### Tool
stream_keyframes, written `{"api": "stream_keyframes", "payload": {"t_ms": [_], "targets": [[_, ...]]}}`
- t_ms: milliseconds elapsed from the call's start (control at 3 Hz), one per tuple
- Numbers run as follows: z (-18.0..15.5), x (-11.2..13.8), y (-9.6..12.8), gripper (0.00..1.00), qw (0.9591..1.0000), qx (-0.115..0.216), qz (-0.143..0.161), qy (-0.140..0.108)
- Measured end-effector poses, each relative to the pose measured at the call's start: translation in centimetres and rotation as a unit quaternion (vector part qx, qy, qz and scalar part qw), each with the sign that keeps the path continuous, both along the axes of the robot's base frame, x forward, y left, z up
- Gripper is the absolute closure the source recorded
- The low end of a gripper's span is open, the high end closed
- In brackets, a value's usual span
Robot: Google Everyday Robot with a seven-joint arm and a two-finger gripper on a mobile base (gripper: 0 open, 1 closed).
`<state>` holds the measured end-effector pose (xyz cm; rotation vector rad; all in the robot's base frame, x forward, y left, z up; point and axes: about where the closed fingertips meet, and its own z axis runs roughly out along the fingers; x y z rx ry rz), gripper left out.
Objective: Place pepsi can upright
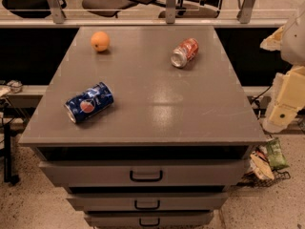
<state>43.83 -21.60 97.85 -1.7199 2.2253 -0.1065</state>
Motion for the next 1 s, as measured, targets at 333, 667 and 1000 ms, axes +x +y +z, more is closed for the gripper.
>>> {"api": "stream_keyframes", "payload": {"t_ms": [333,667,1000], "targets": [[0.0,0.0,0.0,0.0,1.0,0.0,0.0,0.0],[-1.5,2.2,4.1,0.0,0.9978,0.031,0.058,0.009],[-3.6,5.9,12.0,0.0,0.9838,0.081,0.159,0.018]]}}
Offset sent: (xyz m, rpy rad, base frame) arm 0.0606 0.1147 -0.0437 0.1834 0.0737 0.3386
